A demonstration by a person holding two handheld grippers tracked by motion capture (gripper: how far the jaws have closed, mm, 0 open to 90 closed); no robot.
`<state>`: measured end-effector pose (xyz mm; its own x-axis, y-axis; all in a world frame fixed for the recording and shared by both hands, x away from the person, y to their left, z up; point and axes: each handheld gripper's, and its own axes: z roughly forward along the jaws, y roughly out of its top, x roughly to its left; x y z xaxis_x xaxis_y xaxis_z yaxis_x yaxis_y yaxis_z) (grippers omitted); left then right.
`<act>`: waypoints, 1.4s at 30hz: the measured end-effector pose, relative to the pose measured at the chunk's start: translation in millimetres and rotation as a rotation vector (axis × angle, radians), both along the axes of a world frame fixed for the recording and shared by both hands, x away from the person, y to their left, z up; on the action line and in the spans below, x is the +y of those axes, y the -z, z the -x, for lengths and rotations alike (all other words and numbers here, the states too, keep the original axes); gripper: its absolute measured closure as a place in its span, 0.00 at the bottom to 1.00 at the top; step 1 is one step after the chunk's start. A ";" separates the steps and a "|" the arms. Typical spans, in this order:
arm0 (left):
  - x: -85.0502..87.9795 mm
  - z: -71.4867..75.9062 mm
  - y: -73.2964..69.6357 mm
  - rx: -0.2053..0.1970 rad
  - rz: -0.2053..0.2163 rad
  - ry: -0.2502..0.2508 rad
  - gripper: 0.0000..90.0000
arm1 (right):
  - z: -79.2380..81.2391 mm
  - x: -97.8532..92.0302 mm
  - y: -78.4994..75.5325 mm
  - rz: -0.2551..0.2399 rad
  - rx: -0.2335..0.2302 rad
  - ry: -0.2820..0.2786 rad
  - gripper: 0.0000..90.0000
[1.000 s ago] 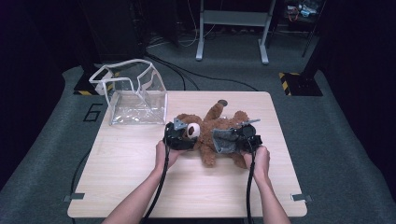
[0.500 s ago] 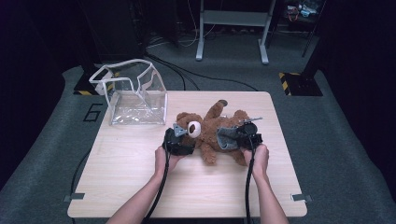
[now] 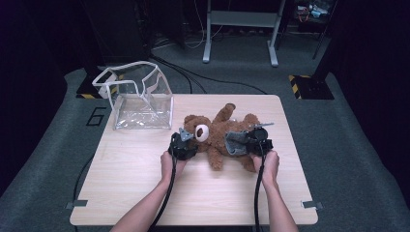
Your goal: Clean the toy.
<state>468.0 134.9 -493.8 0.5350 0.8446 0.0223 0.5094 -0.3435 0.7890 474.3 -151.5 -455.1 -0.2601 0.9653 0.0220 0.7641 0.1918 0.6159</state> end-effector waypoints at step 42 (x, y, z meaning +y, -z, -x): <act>19.9 5.0 21.1 0.127 0.046 -0.044 0.56 | 32.1 8.5 -20.0 0.017 -0.141 0.009 0.91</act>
